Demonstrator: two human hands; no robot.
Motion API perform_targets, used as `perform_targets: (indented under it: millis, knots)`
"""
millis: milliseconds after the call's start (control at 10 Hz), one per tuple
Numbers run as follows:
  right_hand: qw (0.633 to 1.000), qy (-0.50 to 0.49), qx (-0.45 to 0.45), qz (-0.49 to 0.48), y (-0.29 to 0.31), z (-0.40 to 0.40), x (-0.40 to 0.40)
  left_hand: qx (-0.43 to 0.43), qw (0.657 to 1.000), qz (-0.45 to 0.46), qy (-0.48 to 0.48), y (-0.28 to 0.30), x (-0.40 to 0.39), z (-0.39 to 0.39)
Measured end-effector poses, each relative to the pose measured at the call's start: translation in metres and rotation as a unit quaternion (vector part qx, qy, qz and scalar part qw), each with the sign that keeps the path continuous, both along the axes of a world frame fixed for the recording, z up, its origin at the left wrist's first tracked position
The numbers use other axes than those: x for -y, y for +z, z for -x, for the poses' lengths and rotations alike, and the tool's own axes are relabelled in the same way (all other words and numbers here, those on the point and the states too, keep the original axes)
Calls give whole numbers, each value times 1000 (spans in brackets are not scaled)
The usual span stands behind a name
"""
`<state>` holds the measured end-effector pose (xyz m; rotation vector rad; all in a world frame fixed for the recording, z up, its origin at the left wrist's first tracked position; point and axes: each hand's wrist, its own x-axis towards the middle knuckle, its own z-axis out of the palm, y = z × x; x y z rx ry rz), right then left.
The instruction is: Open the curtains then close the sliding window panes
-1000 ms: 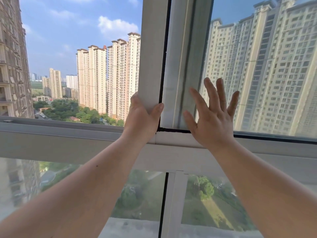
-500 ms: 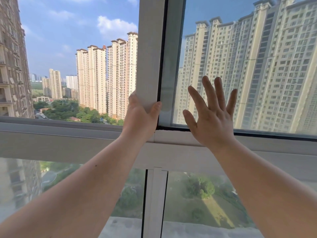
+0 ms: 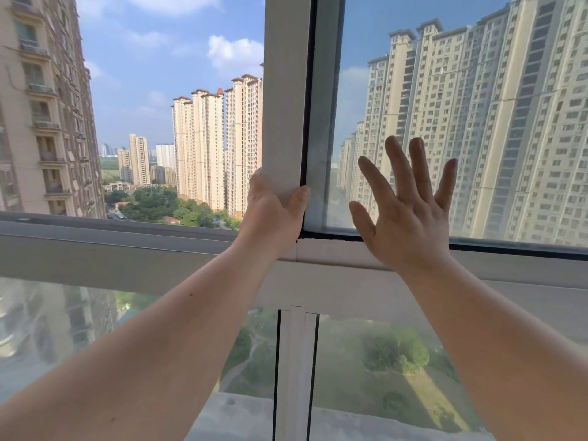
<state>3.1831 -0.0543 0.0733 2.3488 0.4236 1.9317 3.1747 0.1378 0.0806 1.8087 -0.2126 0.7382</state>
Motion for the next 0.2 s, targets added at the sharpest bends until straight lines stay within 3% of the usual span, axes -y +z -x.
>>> perform_targets:
  millis: [100, 200]
  knots:
    - [999, 11, -36, -16, 1, 6, -2, -46, 997, -40, -44, 7, -10, 8]
    - [990, 32, -100, -94, 5, 25, -18, -83, 987, -109, -86, 7, -33, 25]
